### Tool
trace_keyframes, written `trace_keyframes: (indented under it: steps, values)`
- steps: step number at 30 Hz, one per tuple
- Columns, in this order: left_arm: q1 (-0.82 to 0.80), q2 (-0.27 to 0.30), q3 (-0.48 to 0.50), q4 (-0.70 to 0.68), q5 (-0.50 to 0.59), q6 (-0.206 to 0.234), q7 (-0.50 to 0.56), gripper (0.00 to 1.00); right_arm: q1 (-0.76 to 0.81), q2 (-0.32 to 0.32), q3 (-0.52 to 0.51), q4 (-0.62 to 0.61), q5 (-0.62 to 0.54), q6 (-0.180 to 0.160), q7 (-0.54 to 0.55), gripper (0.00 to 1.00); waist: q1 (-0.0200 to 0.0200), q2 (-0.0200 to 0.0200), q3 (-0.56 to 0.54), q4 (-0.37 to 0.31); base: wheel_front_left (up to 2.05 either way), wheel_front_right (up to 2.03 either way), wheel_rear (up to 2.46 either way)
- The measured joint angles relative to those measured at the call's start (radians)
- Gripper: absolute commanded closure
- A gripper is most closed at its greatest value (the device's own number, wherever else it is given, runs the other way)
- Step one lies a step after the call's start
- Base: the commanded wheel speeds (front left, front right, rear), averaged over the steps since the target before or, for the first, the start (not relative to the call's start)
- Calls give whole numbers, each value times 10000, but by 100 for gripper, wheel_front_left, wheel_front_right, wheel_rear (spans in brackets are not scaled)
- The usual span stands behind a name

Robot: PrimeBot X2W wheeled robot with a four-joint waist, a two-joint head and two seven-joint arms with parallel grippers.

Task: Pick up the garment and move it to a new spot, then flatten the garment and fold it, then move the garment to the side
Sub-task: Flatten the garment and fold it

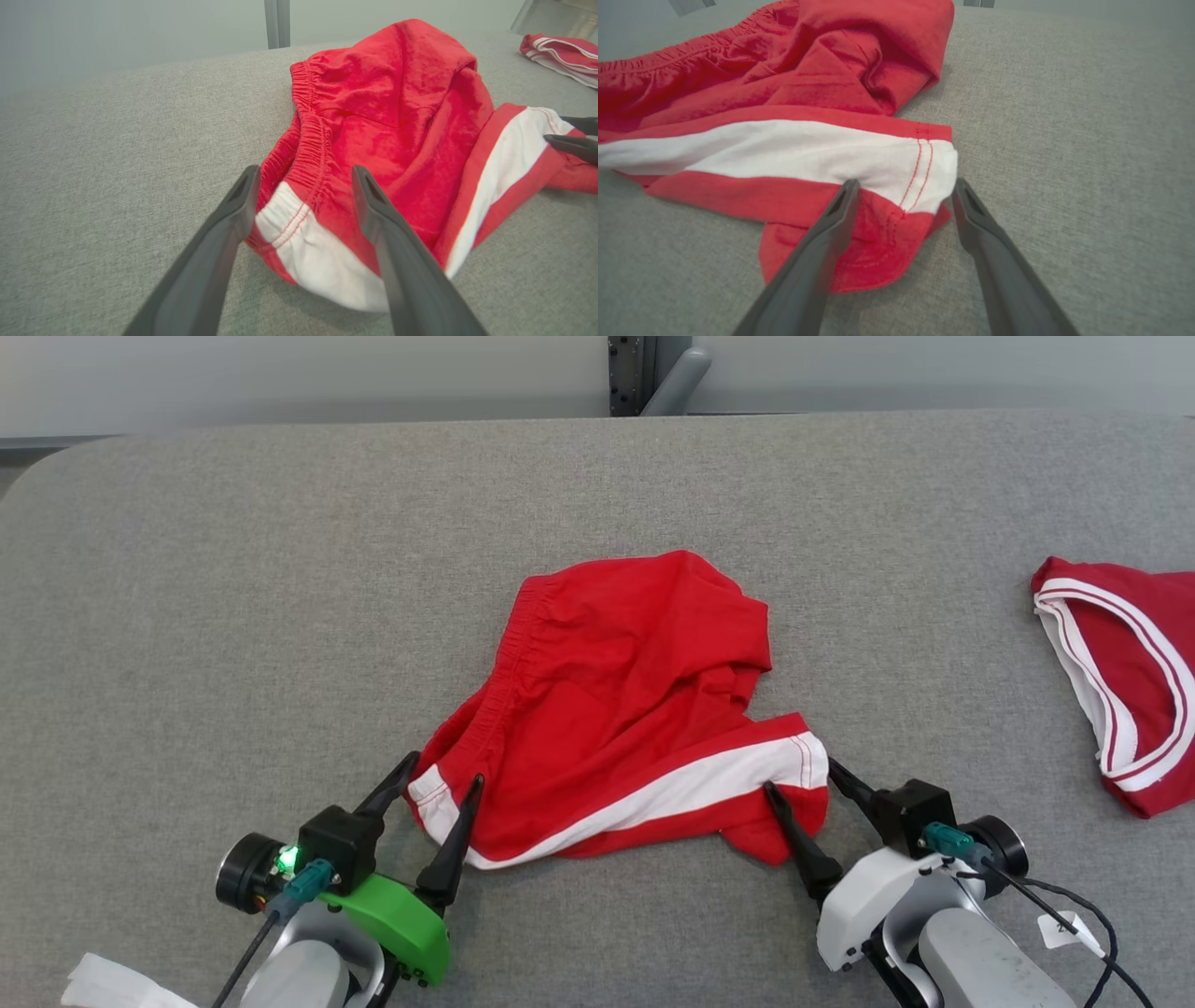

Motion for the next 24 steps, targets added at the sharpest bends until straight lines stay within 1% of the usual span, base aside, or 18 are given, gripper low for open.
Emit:
trace_keyframes:
  steps: [12,20,21,22,24]
  values:
    - [2,40,61,2,-151,0,-2,0,-201,-73,199,-19,52,0,-75,0,0,0,-57,-19,0,0,0]
    - [10,23,56,67,-215,0,-2,0,-456,-138,566,174,186,0,-69,0,0,0,-31,0,0,0,0]
    - [10,23,50,77,-219,0,-2,0,-516,-140,594,201,205,0,-65,5,0,0,-16,5,0,0,0]
    - [9,19,42,82,-219,-2,-2,0,-561,-140,621,245,261,0,-58,13,0,0,-1,12,0,0,0]
    - [5,17,-6,90,-219,-2,-2,0,-657,-155,692,309,301,0,-58,20,0,0,20,30,0,0,0]
